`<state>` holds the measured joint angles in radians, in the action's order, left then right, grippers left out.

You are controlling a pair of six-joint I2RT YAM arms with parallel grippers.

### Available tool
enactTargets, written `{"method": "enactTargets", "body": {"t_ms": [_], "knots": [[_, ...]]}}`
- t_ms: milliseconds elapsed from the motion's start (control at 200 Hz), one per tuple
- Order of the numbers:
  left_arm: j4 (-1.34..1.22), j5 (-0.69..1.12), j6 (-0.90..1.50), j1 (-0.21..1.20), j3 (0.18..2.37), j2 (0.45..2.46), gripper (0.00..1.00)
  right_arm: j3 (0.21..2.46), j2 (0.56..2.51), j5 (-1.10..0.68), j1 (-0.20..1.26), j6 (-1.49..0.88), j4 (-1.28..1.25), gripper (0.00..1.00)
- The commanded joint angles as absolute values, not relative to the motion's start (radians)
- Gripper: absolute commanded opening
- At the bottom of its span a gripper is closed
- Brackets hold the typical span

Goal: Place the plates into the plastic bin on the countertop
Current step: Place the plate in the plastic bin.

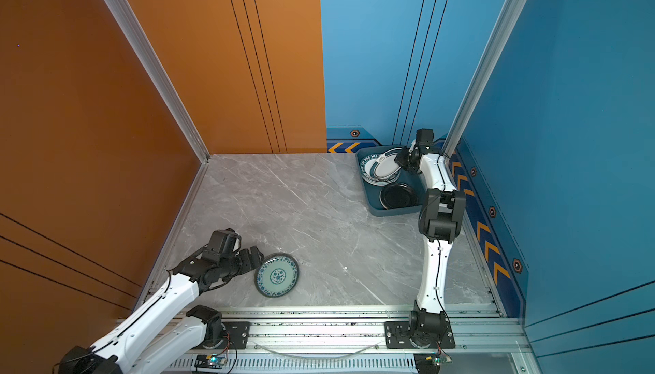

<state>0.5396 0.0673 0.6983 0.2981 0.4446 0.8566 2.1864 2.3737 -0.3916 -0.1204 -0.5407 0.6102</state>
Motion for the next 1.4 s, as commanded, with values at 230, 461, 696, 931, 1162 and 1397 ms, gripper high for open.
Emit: {"method": "enactTargets", "body": {"t_ms": [230,461,696,931,1162,1397], "knots": [[0.529,0.086,0.753,0.336,0.378,0.815,0.89,2.231,2.456,-0.385,-0.087,-0.581,0.625,0.08],[0.529,0.097,0.749,0.346,0.367,0.818,0.88,2.229,2.459,-0.321,-0.076,-0.555,0.680,0.31],[0.529,0.081,0.758,0.372,0.359,0.820,0.87,2.230,2.449,-0.256,-0.080,-0.522,0.725,0.40],[0.509,0.098,0.771,0.383,0.350,0.829,0.76,2.229,2.445,-0.209,-0.074,-0.491,0.760,0.52],[0.489,0.104,0.778,0.394,0.348,0.836,0.69,2.229,2.440,-0.180,-0.068,-0.471,0.785,0.61],[0.476,0.116,0.779,0.402,0.342,0.838,0.64,2.230,2.416,-0.103,-0.060,-0.449,0.818,0.71]]}}
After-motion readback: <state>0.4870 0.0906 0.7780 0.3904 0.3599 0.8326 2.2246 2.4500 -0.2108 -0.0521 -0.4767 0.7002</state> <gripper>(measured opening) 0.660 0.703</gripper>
